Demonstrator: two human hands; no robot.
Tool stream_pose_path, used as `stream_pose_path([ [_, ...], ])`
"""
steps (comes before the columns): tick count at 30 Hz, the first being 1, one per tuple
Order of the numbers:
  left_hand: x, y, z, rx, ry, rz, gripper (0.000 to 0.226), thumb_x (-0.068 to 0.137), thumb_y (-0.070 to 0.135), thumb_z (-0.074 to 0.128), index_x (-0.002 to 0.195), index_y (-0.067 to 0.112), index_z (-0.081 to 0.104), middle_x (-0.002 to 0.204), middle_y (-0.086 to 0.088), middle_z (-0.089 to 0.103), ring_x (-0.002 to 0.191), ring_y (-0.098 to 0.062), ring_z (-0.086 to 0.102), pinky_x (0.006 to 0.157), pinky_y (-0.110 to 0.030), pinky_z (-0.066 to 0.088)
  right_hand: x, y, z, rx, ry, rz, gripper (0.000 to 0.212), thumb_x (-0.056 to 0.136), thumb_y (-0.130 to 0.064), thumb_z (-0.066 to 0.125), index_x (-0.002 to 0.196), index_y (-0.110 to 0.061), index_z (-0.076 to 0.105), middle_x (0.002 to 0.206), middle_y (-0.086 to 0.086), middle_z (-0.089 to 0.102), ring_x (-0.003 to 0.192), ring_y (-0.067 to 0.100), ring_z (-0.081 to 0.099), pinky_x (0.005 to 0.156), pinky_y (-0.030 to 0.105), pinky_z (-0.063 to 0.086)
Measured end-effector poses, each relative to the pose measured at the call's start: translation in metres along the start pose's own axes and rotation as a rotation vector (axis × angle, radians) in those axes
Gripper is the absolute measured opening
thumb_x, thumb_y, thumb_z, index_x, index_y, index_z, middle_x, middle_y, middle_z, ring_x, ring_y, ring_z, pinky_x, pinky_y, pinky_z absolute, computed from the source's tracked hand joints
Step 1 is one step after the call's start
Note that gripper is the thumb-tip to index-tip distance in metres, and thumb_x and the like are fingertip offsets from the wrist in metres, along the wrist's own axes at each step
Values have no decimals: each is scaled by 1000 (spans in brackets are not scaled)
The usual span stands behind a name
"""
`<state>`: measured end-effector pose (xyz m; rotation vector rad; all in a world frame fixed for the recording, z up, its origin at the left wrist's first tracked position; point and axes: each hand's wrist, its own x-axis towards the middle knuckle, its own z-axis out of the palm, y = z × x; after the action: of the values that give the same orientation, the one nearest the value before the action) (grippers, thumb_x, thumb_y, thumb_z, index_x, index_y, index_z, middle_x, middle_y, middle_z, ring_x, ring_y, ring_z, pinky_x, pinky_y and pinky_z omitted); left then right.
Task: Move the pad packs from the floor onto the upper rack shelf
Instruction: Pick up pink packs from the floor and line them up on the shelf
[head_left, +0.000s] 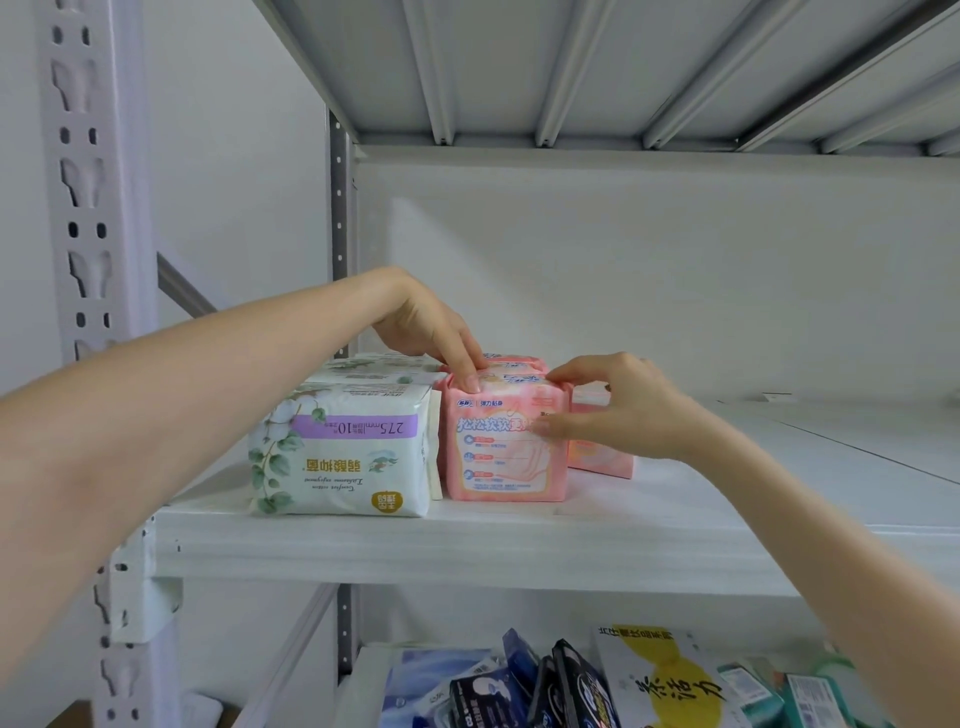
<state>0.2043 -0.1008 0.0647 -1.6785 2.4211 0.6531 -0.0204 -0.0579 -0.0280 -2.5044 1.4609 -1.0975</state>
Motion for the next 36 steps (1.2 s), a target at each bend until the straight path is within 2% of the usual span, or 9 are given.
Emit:
stream_pose_path([
  [4,3,-2,0,-10,13,8,78,68,33,71,140,17,46,124,13,56,121,-6,47,106,-25,32,-4,21,-18,201,-68,31,40,79,-29,75,118,-29,63,117,-16,63,112,-6,54,87,13,38],
  [7,5,-5,0,-19,22,9,85,66,33,72,144,17,42,129,10,52,125,-9,42,105,-24,31,-5,44,-27,237,-5,102,43,79,-28,76,120,-26,63,114,-12,65,114,0,55,96,23,40],
  [9,6,-7,-1,-17,12,18,104,55,43,84,145,18,39,136,9,48,127,-9,39,109,-26,29,-5,58,-29,222,4,141,44,78,-29,77,120,-25,64,113,-10,66,113,4,56,99,26,40],
  [11,8,-9,-3,-14,-2,26,132,33,57,92,147,20,37,136,10,46,131,-10,36,113,-29,27,-5,71,-27,201,-4,166,45,77,-30,78,119,-24,64,113,-8,66,113,6,56,100,27,40],
  [14,12,-9,-5,-5,-20,23,144,24,62,91,149,21,32,139,9,42,137,-13,30,117,-32,22,-2,83,-24,184,-42,169,47,76,-29,79,120,-23,64,116,-7,64,115,10,56,99,25,40],
  [20,12,-8,-5,9,-5,11,149,20,62,91,150,22,29,147,6,35,136,-11,27,112,-28,22,5,96,-24,121,-65,122,44,77,-31,78,119,-25,66,118,-12,64,115,7,54,87,20,36],
  [24,11,-7,-4,-4,16,0,148,17,61,91,149,22,34,134,13,42,136,-9,29,116,-29,20,3,104,-30,117,-45,118,37,77,-28,79,112,-30,69,117,-11,60,116,9,51,93,25,39],
  [29,8,-3,-2,-12,25,-29,138,18,59,92,143,24,44,120,22,52,130,-6,36,107,-23,27,6,111,-33,104,-50,123,37,76,-30,80,111,-33,69,124,-7,56,119,10,49,100,30,39],
  [36,4,0,1,-27,39,-74,137,23,57,93,145,25,40,126,19,49,134,-8,31,116,-31,20,9,117,-32,103,-61,92,35,81,-27,76,114,-32,67,124,-8,60,118,14,52,97,30,41],
])
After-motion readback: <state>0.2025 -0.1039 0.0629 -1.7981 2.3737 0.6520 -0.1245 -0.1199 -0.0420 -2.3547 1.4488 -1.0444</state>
